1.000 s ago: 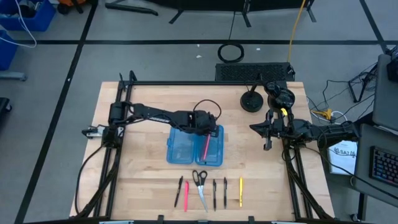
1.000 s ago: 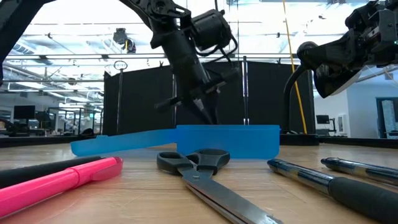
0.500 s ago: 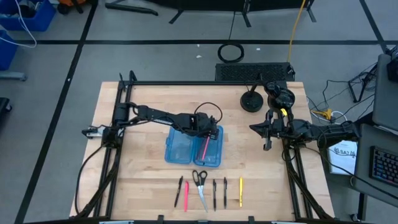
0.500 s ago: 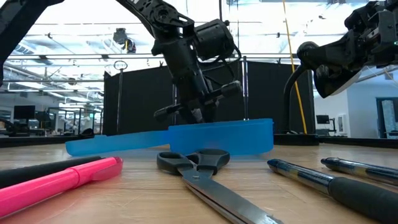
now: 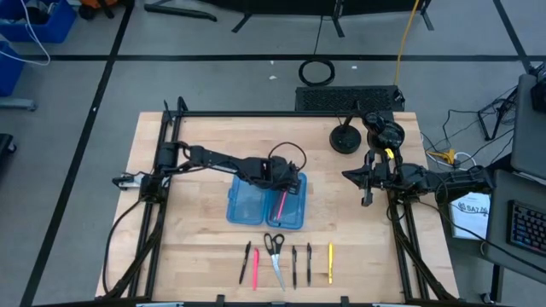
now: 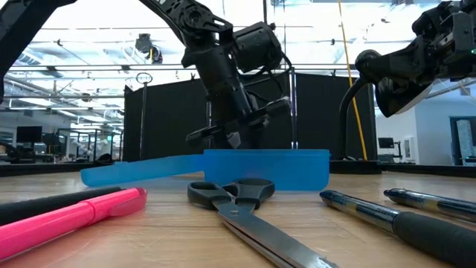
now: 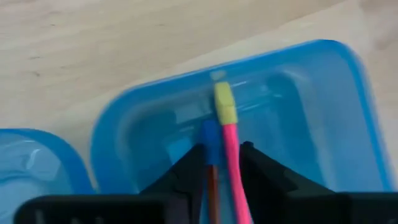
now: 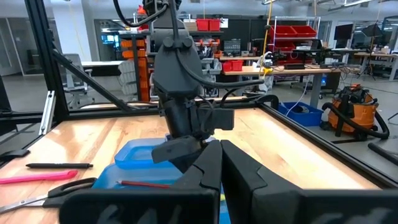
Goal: Pick & place school supplies into a supply box
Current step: Put the brown pencil into the blue pencil box, then put the yellow pen into the blue pencil box
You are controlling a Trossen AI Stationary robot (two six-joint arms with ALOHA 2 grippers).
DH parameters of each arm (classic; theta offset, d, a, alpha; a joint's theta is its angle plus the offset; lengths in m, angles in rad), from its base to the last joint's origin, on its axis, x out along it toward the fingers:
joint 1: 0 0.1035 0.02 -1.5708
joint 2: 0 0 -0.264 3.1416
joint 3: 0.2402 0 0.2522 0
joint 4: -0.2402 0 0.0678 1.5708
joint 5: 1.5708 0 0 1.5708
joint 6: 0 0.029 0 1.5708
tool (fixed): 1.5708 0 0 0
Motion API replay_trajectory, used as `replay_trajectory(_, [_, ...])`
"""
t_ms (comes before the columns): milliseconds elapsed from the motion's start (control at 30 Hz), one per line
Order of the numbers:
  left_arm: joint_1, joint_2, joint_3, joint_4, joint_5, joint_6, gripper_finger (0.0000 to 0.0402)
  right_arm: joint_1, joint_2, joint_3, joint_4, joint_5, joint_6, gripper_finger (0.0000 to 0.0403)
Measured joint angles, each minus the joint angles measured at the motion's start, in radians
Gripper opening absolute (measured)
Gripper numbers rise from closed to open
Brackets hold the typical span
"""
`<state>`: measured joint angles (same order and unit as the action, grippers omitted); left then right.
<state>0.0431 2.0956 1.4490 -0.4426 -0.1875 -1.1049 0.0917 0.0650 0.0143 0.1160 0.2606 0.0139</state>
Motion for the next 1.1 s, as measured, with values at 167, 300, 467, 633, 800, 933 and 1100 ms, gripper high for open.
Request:
replay_trajectory(167, [0.000,-0.004,0.002,0.037,0.004,0.016,0.0134,0.000,0.000,0.000,0.000,0.000,0.000,0.0000])
replay_trajectory(300, [-0.001,-0.033,0.060,0.021,0.000,0.124,0.0136,0.000,0.000,0.000,0.000,-0.001,0.000,0.0000])
replay_trajectory(467, [-0.024,-0.102,0.175,-0.059,0.030,0.407,0.0124,0.000,0.004,0.000,0.003,0.000,0.000,0.0000])
replay_trajectory(633, [-0.101,-0.201,0.210,-0.246,0.101,0.814,0.0085,0.000,0.010,0.000,-0.001,-0.002,-0.003,0.0000])
replay_trajectory(800, [-0.187,-0.307,0.140,-0.345,0.095,0.973,0.0012,0.001,0.024,0.000,-0.005,-0.003,-0.002,0.0000])
replay_trajectory(933, [-0.211,-0.462,0.001,-0.303,-0.022,0.998,0.0005,0.001,0.031,0.000,-0.004,-0.003,-0.001,0.0000])
replay_trajectory(1100, [-0.200,-0.755,-0.363,0.063,-0.020,1.007,0.0004,0.001,0.032,0.000,0.000,-0.002,-0.016,0.0000])
